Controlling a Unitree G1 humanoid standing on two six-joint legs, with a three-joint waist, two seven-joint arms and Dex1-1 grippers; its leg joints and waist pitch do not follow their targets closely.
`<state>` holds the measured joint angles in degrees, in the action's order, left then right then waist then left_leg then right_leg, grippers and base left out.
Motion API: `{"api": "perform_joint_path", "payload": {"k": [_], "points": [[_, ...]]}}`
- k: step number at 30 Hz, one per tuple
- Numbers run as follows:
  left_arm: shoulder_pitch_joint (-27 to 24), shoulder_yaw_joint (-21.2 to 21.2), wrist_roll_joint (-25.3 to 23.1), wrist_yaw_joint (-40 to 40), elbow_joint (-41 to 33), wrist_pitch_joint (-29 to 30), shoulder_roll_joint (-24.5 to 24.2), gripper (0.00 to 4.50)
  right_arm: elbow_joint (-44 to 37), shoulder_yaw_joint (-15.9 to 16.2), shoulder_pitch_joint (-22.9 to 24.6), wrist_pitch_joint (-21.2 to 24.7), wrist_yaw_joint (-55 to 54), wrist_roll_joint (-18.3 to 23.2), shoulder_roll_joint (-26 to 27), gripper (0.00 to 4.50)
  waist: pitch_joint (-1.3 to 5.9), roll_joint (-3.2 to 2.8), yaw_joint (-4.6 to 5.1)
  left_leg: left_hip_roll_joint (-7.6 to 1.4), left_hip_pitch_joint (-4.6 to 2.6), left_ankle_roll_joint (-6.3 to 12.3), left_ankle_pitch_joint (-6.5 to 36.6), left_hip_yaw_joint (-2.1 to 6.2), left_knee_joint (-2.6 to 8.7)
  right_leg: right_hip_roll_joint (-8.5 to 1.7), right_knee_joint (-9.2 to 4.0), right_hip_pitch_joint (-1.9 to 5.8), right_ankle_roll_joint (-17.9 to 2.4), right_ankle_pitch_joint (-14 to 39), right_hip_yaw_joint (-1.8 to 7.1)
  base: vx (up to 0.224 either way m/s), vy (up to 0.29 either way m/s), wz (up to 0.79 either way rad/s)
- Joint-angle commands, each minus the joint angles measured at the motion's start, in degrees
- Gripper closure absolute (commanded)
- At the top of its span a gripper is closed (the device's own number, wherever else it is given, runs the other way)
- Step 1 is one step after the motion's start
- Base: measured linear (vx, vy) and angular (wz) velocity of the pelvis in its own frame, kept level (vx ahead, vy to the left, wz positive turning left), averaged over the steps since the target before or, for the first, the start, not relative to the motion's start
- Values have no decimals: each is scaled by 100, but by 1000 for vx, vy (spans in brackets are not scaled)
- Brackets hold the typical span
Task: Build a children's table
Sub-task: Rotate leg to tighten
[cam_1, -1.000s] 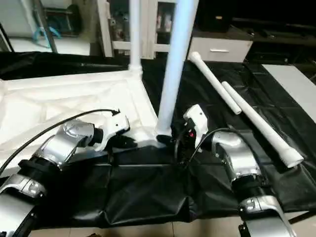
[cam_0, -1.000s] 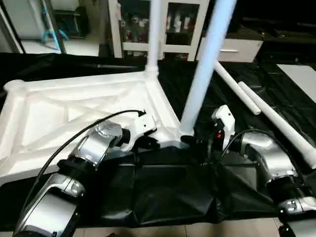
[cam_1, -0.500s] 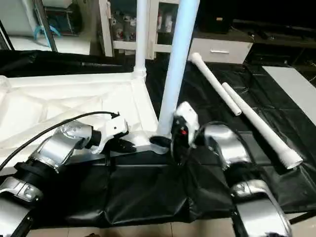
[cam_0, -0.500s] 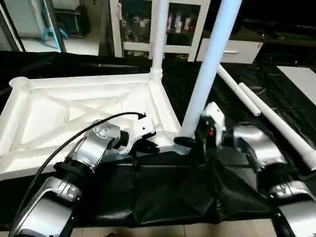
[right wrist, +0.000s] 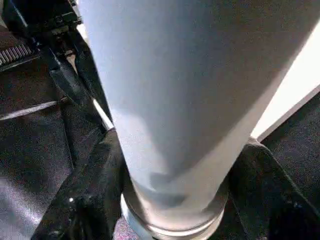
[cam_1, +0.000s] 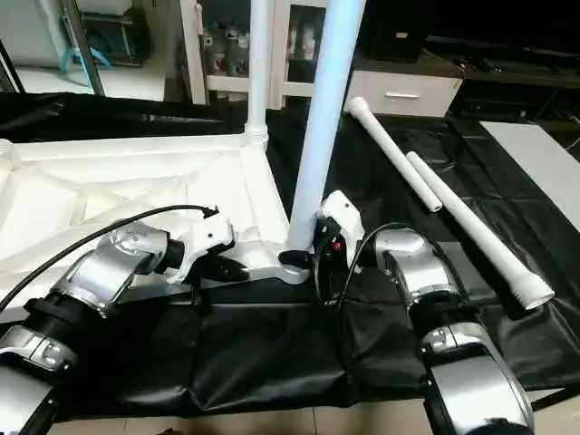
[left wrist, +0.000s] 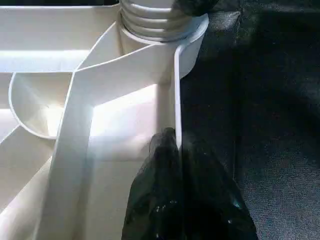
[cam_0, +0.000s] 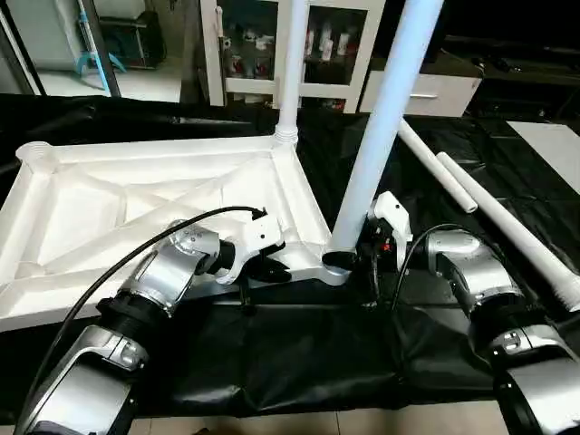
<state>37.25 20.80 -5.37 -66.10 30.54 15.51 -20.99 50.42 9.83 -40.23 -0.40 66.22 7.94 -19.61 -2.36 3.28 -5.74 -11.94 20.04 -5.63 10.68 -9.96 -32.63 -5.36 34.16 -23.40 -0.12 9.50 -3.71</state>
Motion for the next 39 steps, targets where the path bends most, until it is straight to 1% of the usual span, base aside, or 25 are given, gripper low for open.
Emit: {"api": "perform_joint_path", "payload": {"k": [1,2,7,8,9,10,12,13,14,16,19,20,21,22,23,24,26,27,28,29,31,34,37,38,39], "points": [[-182,393,-198,-177,202,144,10,450,125,135,-41,-79,137,-170,12,191,349,-78,0,-117,-21,241,1065,-33,346,-247,-267,316,-1577,598,191,0,0,0],[-177,390,-203,-163,213,140,13,450,141,131,-35,-90,132,-182,21,193,347,-68,8,-116,-19,248,1073,-35,346,-244,-267,316,-1586,587,192,0,0,0],[-149,362,-206,-105,279,119,39,450,160,66,28,-47,3,-163,95,203,347,-69,11,-121,-29,236,1141,-32,352,-245,-275,314,-1575,678,192,0,0,0],[-116,315,-197,-7,340,133,89,450,213,-2,43,-1,-199,-149,151,203,345,-72,11,-119,-27,235,1152,-31,353,-245,-278,314,-1573,697,191,0,0,0],[23,91,-142,466,557,222,325,450,450,-296,83,178,-1152,-74,408,203,316,-57,36,-109,-24,187,1190,-41,370,-239,-300,284,-1539,865,205,0,0,0],[110,-35,-98,715,678,272,464,450,536,-445,126,309,-1639,-14,577,203,288,-56,43,-102,-41,49,1475,-21,403,-254,-360,274,-1405,1391,203,0,0,0],[179,-127,-82,933,779,293,565,450,588,-552,154,397,-1994,19,715,203,292,-49,54,-108,-67,-53,1743,5,416,-282,-403,261,-1237,1894,196,-27,-3,-1],[214,-176,-77,1066,834,324,620,450,607,-612,168,478,-2188,46,799,203,296,-24,76,-103,-37,-87,1838,26,423,-289,-422,272,-1093,2150,194,0,0,0],[245,-205,-73,1151,876,356,667,450,613,-637,183,530,-2364,41,885,203,296,-30,74,-105,-48,-89,1877,34,429,-289,-440,259,-1048,2234,187,0,0,0],[344,-275,-76,1420,1004,461,818,450,717,-786,149,654,-3199,30,1192,203,274,-42,94,-101,-59,-108,2063,43,447,-280,-490,210,-909,2485,187,0,0,0],[471,-345,-121,1758,1218,496,964,450,885,-994,30,760,-4048,85,1503,204,272,-33,133,-84,-44,-164,2253,81,468,-286,-530,211,-709,2887,164,0,0,0],[484,-352,-127,1790,1243,494,976,450,898,-1013,20,766,-4120,86,1530,205,268,-62,139,-77,-58,-173,2325,82,464,-286,-543,179,-682,2969,165,0,0,0],[584,-408,-193,2087,1445,442,1062,450,992,-1181,-66,835,-4847,94,1736,209,266,-48,155,-65,-91,-177,2466,84,455,-281,-579,150,-612,3109,155,0,0,0],[649,-457,-233,2292,1576,402,1117,450,1048,-1308,-119,888,-5376,105,1861,212,258,-55,168,-62,-103,-194,2506,87,462,-274,-586,127,-596,3139,158,0,0,0],[687,-481,-246,2391,1646,377,1145,450,1086,-1394,-148,900,-5750,111,1932,214,259,-55,186,-58,-117,-237,2611,105,470,-267,-595,122,-536,3229,138,0,0,0],[710,-495,-252,2441,1687,363,1162,450,1106,-1444,-163,902,-5967,112,1971,215,259,-54,207,-47,-122,-227,2706,106,469,-260,-619,110,-463,3304,123,0,0,0],[763,-573,-238,2653,1788,312,1216,450,1165,-1480,-185,793,-7034,-101,2089,215,258,-66,230,-40,-142,-245,2791,112,470,-254,-635,69,-410,3329,118,0,0,0],[768,-579,-237,2672,1797,305,1220,450,1168,-1481,-187,773,-7120,-122,2102,215,264,-64,241,-42,-155,-233,2883,114,469,-242,-640,69,-392,3297,109,0,0,0],[797,-616,-235,2776,1868,259,1243,450,1194,-1485,-211,668,-7590,-231,2188,215,262,-47,243,-43,-146,-219,2878,109,471,-247,-649,68,-380,3272,110,0,0,0],[805,-615,-237,2781,1892,247,1245,450,1189,-1487,-213,605,-7658,-249,2208,215,272,-69,243,-42,-143,-231,2850,111,486,-247,-640,76,-390,3178,115,0,0,0],[830,-616,-231,2793,1961,206,1250,450,1172,-1525,-227,522,-7656,-235,2244,221,280,-80,242,-52,-134,-217,2806,102,504,-241,-634,91,-424,2907,126,0,0,0],[839,-628,-224,2748,2004,157,1258,450,1109,-1655,-230,320,-7573,-114,2283,230,273,-63,236,-54,-109,-176,2756,82,509,-235,-603,99,-512,2639,152,0,0,0],[831,-629,-218,2712,2026,73,1252,450,1087,-1719,-267,221,-7383,17,2310,230,271,-49,226,-50,-94,-123,2666,66,506,-248,-604,109,-526,2634,166,0,0,0],[817,-629,-212,2700,2018,61,1235,450,998,-1643,-248,108,-7210,-20,2284,230,272,-41,220,-53,-93,-111,2631,61,506,-253,-606,109,-526,2654,168,0,0,0],[803,-625,-208,2678,2000,61,1215,450,892,-1576,-215,12,-7096,-69,2245,230,273,-22,220,-53,-72,-91,2554,58,506,-254,-603,128,-518,2637,168,0,0,0]]}}
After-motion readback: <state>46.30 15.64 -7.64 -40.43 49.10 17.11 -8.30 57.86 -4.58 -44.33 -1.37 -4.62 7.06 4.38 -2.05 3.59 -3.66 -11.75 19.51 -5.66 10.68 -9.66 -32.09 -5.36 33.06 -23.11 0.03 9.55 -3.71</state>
